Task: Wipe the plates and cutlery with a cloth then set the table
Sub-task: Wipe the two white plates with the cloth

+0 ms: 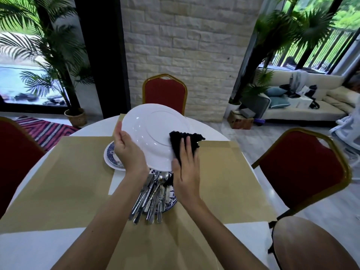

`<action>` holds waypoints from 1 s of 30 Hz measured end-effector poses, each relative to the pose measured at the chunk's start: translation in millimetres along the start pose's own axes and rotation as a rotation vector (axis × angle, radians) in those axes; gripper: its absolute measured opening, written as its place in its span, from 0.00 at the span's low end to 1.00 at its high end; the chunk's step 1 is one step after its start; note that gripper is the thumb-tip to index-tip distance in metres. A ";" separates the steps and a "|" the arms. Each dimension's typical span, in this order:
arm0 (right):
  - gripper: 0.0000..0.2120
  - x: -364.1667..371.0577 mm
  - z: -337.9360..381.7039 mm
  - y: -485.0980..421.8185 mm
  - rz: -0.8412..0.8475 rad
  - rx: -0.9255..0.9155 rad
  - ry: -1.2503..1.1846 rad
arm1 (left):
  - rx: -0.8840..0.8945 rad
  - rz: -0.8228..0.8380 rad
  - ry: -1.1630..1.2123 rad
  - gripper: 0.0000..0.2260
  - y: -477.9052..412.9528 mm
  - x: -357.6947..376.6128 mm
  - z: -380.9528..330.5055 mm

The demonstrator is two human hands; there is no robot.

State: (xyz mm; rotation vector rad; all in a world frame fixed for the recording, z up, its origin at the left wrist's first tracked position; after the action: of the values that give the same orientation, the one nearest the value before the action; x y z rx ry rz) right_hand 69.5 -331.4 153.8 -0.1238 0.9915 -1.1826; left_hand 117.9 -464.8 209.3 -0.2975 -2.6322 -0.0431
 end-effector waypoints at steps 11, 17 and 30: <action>0.16 -50.6 -50.2 -71.3 0.009 0.765 -1.126 | -0.109 0.216 0.030 0.14 25.8 -1.4 10.0; 0.19 -93.5 -65.0 -103.2 0.348 0.693 -0.877 | -0.365 0.531 -0.262 0.13 -17.0 -5.8 1.9; 0.22 -37.8 -27.2 -41.2 0.044 0.274 -0.128 | -0.219 0.234 -0.166 0.12 -12.3 -6.7 -5.3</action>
State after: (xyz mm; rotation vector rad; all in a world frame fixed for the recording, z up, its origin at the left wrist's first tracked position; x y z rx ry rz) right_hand 19.9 -307.3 182.7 0.0396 0.7097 -1.2427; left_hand 123.5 -478.6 211.0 -0.7104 -2.7393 -0.2382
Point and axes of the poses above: each hand's wrist, its own y-axis away from the middle knuckle, its own x-axis out of the palm, z = x × y, the point moved 2 cm from there along -y, towards the middle knuckle, and after that the axes turned 7 degrees about y, right-handed, at the moved point
